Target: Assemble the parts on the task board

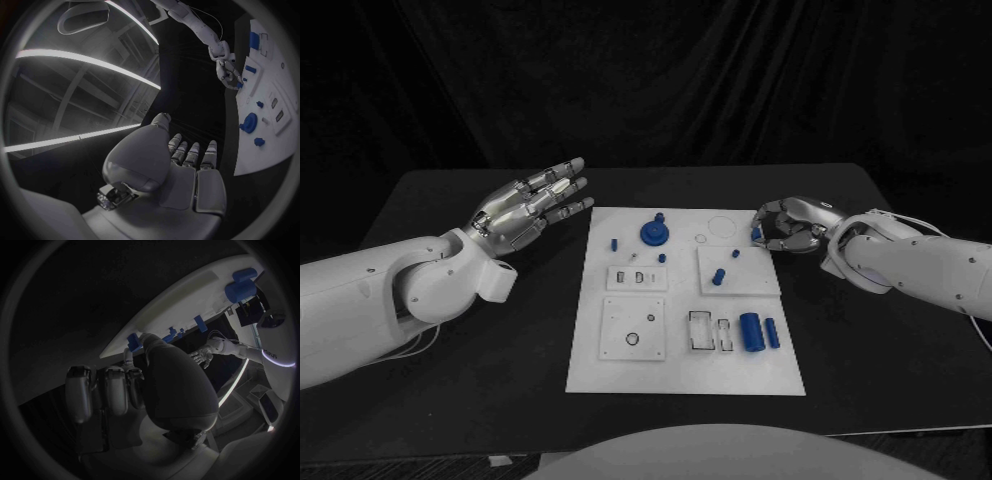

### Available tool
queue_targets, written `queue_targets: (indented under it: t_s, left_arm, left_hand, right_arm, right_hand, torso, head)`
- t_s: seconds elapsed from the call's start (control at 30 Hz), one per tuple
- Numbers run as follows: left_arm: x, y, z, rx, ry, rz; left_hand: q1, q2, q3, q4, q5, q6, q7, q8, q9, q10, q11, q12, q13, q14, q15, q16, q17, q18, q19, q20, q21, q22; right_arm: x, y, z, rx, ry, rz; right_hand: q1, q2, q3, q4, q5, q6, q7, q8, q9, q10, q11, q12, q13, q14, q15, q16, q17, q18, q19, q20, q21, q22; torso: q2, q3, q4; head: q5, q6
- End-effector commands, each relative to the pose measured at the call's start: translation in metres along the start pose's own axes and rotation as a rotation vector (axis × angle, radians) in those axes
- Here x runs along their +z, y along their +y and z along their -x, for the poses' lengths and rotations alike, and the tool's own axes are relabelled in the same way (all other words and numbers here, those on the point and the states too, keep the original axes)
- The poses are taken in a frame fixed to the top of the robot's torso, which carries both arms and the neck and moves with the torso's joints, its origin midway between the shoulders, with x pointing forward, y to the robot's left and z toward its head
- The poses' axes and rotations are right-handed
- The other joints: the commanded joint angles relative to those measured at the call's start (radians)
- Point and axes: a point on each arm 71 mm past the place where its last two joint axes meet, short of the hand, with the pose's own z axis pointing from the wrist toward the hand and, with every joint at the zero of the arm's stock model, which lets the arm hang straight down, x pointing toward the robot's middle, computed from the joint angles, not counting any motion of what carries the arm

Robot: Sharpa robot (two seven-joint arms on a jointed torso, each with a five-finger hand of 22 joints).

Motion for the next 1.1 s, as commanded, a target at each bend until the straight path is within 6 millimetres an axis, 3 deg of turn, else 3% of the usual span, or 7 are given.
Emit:
queue_targets:
  t_s: [0.03,0.4,1.1]
  left_arm:
    - [0.0007,-0.0001,-0.0017,-0.012,0.013,-0.009]
    - [0.0006,0.0002,-0.0014,-0.012,0.013,-0.007]
    - [-0.0001,0.0009,-0.0017,-0.014,0.014,-0.005]
  left_hand:
    - [0.009,0.001,0.002,-0.005,0.006,-0.001,0.002,0.003,0.001,0.000,0.009,0.000,0.001,-0.002,-0.003,-0.004,-0.001,0.018,0.000,-0.002,-0.003,-0.001]
    - [0.009,0.001,0.002,-0.005,0.006,-0.001,0.002,0.003,0.001,0.000,0.009,0.000,0.001,-0.002,-0.003,-0.004,-0.001,0.018,0.000,-0.002,-0.003,-0.001]
    - [0.007,0.002,0.004,-0.007,0.006,-0.003,0.001,0.003,0.001,-0.001,0.009,0.000,0.001,-0.002,-0.003,-0.004,-0.001,0.018,-0.001,-0.002,-0.004,-0.001]
  right_arm:
    - [-0.0006,-0.0016,-0.0028,-0.002,0.014,-0.015]
    - [-0.0005,-0.0018,-0.0031,-0.004,0.012,-0.015]
    - [-0.0002,0.0027,-0.0009,-0.014,-0.033,0.006]
  right_hand:
    - [0.001,0.010,0.010,-0.001,0.013,0.022,0.001,-0.007,-0.007,0.104,0.007,0.003,0.263,0.105,0.007,0.003,0.263,-0.007,0.083,0.006,-0.003,0.252]
    - [0.012,0.017,0.026,-0.008,0.070,0.076,-0.002,0.000,-0.013,0.104,0.005,0.003,0.263,0.105,0.006,0.003,0.263,-0.007,0.083,0.006,-0.004,0.251]
    - [0.026,0.027,0.040,-0.017,0.069,0.128,0.000,0.014,-0.010,0.104,0.005,0.003,0.263,0.105,0.005,0.003,0.263,-0.004,0.075,0.005,-0.014,0.247]
  torso:
    - [0.000,0.0004,0.0006]
    - [0.000,-0.0002,0.0008]
    - [0.000,0.0002,0.0000]
  head:
    - [-0.001,0.001]
    - [-0.002,-0.001]
    - [-0.002,-0.004]
